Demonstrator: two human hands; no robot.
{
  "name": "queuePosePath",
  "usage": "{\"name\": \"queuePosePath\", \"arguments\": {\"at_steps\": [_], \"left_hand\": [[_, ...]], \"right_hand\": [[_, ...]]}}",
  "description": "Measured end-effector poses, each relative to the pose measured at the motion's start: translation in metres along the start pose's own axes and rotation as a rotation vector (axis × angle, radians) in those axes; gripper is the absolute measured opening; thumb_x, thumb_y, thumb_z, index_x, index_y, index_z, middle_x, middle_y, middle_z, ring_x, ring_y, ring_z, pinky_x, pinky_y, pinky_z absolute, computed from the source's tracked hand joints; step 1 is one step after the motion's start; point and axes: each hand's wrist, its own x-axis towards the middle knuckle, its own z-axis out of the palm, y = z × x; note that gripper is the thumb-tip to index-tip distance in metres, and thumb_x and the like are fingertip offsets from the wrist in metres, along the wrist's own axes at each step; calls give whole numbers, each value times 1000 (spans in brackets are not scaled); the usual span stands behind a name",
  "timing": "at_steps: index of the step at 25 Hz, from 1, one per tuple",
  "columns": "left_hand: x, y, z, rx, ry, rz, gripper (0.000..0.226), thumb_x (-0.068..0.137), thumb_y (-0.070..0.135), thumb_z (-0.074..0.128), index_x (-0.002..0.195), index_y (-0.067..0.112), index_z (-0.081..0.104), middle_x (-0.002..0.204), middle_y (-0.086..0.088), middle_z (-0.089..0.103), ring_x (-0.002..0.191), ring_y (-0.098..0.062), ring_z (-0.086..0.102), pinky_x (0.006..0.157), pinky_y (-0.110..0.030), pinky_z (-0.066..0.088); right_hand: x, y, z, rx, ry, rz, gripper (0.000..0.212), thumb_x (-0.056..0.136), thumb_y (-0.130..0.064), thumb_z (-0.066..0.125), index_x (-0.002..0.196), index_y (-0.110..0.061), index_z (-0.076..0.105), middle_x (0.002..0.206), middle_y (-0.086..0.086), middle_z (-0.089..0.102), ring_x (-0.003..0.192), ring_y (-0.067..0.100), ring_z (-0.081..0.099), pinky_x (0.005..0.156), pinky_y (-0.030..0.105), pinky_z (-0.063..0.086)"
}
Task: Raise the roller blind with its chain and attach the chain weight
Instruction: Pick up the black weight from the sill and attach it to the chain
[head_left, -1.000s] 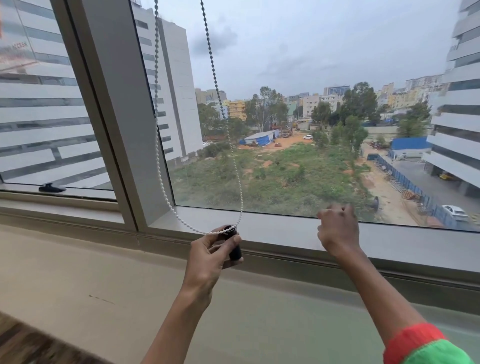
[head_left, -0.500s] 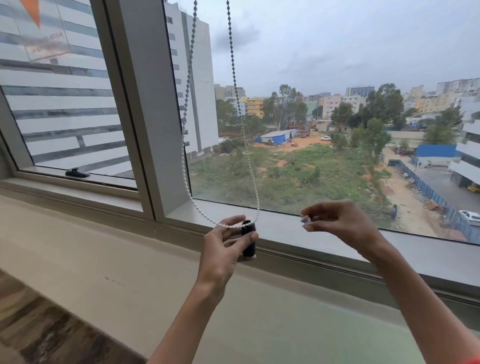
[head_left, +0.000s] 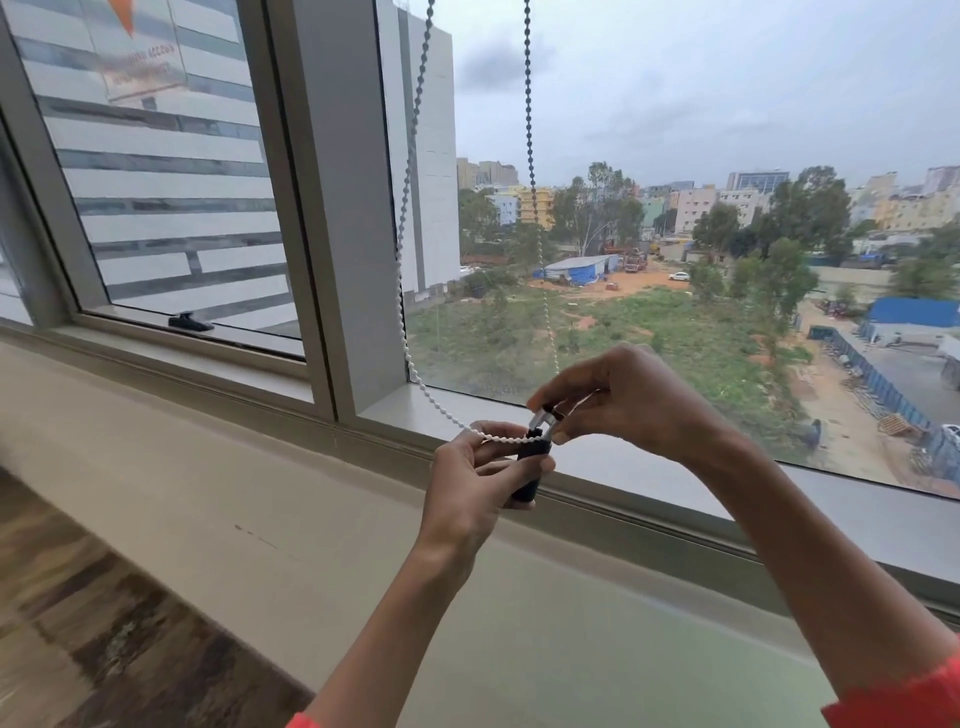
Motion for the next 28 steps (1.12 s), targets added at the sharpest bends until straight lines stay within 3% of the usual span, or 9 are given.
{"name": "queuePosePath", "arguments": {"at_steps": [6, 11, 18, 22, 24, 26, 28], "left_hand": [[-1, 1, -1, 34, -9, 11, 26, 67, 2, 80, 87, 12, 66, 76, -2, 76, 68, -12, 69, 58, -28, 56], [0, 2, -1, 77, -16, 8, 25, 66, 2, 81, 81, 16, 66, 74, 1, 77, 68, -12, 70, 56, -26, 53], [0, 2, -5, 107, -63, 10, 33, 66, 4, 80, 90, 18, 63, 74, -1, 77, 65, -11, 70, 51, -24, 53], [-3, -9, -7, 108, -65, -61, 34, 68, 2, 79, 93, 18, 63, 78, 1, 76, 71, -12, 71, 57, -34, 57], [-7, -17, -7, 110, -40, -88, 31, 70, 3, 78, 92, 19, 64, 85, -2, 76, 74, -12, 71, 63, -40, 58], [-10, -23, -7, 112, 8, -113, 28, 71, 6, 78, 94, 16, 66, 94, -8, 74, 79, -15, 70, 66, -45, 59], [-13, -31, -7, 144, 77, -133, 27, 71, 9, 79, 95, 14, 67, 98, -10, 73, 83, -19, 69, 65, -45, 61]], "right_hand": [[1, -2, -2, 5, -56, 0, 31, 61, -7, 84, 89, -17, 76, 70, -16, 71, 64, -9, 66, 63, 2, 44], [-2, 0, -1, -44, -67, -8, 29, 62, -6, 84, 86, -21, 77, 70, -12, 73, 61, -10, 64, 61, 2, 43], [-5, 3, 1, -49, -86, -37, 29, 63, -6, 83, 85, -24, 77, 71, -7, 75, 63, -8, 64, 63, 3, 44], [-7, 11, 14, -96, -129, -17, 31, 66, -2, 80, 89, -23, 76, 76, -2, 76, 67, 2, 68, 66, 12, 52], [-10, 12, 22, -75, -147, -9, 36, 69, 0, 78, 97, -22, 74, 81, -8, 73, 68, -4, 66, 71, 12, 52], [-12, 8, 19, 26, -73, 6, 39, 69, -2, 79, 103, -19, 72, 88, -11, 71, 77, -2, 66, 81, 24, 56], [-14, -4, 3, 184, 85, -29, 36, 68, -8, 79, 103, -14, 72, 95, -3, 74, 87, 10, 70, 87, 34, 57]]}}
